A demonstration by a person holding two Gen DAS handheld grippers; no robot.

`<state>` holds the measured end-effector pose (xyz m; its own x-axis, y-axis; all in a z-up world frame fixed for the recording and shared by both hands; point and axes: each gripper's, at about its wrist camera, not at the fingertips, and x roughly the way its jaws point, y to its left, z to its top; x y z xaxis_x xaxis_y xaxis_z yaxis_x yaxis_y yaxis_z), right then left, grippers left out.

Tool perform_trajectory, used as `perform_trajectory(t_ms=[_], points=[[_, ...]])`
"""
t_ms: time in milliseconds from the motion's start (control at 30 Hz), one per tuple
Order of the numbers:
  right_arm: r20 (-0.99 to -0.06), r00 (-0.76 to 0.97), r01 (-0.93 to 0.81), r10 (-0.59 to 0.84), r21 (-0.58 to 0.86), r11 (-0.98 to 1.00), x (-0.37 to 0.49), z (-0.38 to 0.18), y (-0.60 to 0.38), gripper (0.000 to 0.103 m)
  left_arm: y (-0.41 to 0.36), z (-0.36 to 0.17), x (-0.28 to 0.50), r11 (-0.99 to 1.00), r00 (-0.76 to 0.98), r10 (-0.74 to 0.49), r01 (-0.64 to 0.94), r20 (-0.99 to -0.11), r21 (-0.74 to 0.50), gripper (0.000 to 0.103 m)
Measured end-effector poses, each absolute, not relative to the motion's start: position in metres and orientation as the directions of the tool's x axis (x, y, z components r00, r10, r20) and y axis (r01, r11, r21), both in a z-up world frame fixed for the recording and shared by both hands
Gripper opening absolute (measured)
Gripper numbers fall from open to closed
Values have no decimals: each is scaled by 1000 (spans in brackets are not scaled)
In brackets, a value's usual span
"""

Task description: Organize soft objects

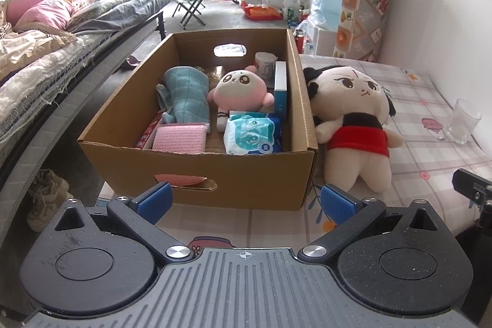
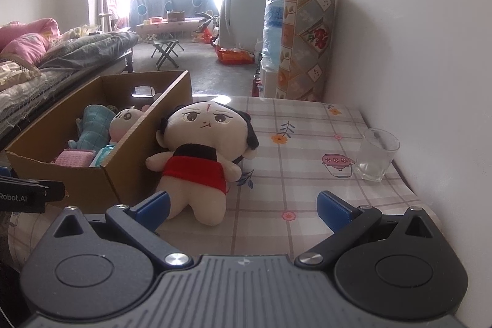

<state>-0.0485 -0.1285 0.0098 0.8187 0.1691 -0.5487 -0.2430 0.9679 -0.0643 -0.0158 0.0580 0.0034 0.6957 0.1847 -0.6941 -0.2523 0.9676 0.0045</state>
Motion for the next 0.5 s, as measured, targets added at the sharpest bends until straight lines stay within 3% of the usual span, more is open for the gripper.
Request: perform_trajectory(t_ms=[500], points=[[-574, 784, -310, 238, -29, 950, -46, 4, -89, 103, 76, -2, -20, 955, 675, 223, -295, -703, 20, 103]])
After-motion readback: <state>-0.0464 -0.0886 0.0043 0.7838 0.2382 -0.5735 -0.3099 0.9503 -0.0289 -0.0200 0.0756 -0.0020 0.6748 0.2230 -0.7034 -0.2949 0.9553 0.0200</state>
